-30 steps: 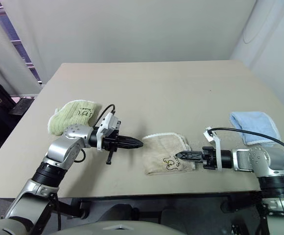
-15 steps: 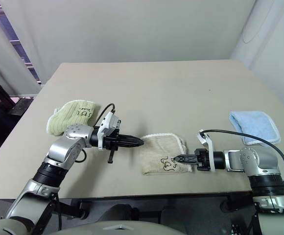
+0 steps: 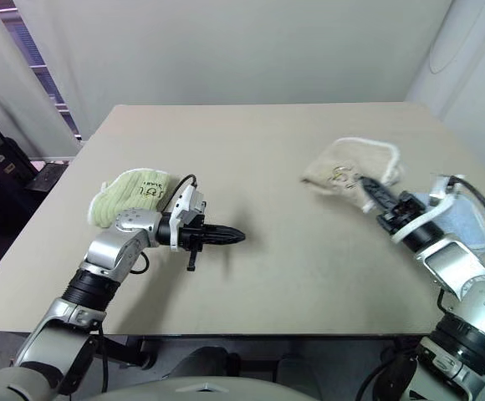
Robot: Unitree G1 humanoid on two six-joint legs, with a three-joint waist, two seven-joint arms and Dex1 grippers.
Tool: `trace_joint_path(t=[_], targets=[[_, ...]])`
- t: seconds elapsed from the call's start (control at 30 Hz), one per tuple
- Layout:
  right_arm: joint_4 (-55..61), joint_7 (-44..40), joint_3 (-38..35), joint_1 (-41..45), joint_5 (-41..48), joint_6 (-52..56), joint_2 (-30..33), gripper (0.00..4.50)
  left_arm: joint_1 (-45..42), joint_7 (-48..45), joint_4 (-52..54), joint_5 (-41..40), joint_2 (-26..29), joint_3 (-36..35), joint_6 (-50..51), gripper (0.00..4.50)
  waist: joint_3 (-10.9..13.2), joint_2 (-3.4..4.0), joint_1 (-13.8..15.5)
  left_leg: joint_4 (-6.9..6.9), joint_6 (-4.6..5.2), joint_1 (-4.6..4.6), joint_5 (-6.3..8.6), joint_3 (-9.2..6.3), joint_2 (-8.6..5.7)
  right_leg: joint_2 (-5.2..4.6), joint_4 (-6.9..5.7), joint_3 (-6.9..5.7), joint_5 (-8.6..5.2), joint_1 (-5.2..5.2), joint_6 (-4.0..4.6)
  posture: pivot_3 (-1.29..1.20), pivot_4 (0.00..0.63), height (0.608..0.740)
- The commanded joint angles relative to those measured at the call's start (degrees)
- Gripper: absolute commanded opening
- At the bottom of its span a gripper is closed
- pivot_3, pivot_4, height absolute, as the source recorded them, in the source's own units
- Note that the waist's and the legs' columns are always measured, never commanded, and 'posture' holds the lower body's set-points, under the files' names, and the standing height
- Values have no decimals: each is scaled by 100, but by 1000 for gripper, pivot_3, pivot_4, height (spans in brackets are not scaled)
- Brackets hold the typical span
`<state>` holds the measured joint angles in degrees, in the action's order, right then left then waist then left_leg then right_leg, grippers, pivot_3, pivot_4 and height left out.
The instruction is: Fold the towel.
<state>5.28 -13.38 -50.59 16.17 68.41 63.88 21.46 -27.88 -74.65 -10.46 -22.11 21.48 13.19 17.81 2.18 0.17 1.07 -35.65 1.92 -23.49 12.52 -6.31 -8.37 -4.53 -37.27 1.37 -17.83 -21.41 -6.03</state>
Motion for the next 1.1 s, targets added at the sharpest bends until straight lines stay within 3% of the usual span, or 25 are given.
trace_joint_path(t=[0.03, 0.47, 0.63, 1.03, 1.1], targets=[[-217, 574, -555, 270, 156, -1006, 22, 16, -200, 19, -88, 16, -114, -38, -137, 0, -1, 3, -21, 0, 0, 0, 0, 1, -1, 0, 0, 1, 0, 0, 0, 0, 0, 740], [-2728, 423, -551, 455, -670, -2786, 928, 16, -175, 26, -667, 264, -261, -50, -466, 0, -12, 31, -38, 0, 14, 10, -9, 4, 0, 0, -9, 8, -1, 4, 2, 0, 0, 740], [-2685, 449, -441, 295, -706, -2863, 789, 16, -71, 92, -560, 289, -251, -72, -455, 0, -14, 36, -44, 0, 14, 10, -10, 4, 0, 0, -10, 8, -1, 4, 2, 0, 0, 740], [-1749, 1383, -596, -327, -228, -3092, -160, 16, 59, 200, -445, 264, -166, -104, -405, 0, -16, 41, -34, -3, 3, 10, -3, 4, 0, 1, -12, 11, -2, 5, 4, 0, 0, 740], [-1761, 1480, -573, -325, -231, -3176, -185, 712, 36, 212, -458, 259, -195, -94, -383, 0, -16, 43, -35, -3, 2, 11, -2, 4, -1, 1, -12, 11, -2, 5, 5, 0, 0, 740]])
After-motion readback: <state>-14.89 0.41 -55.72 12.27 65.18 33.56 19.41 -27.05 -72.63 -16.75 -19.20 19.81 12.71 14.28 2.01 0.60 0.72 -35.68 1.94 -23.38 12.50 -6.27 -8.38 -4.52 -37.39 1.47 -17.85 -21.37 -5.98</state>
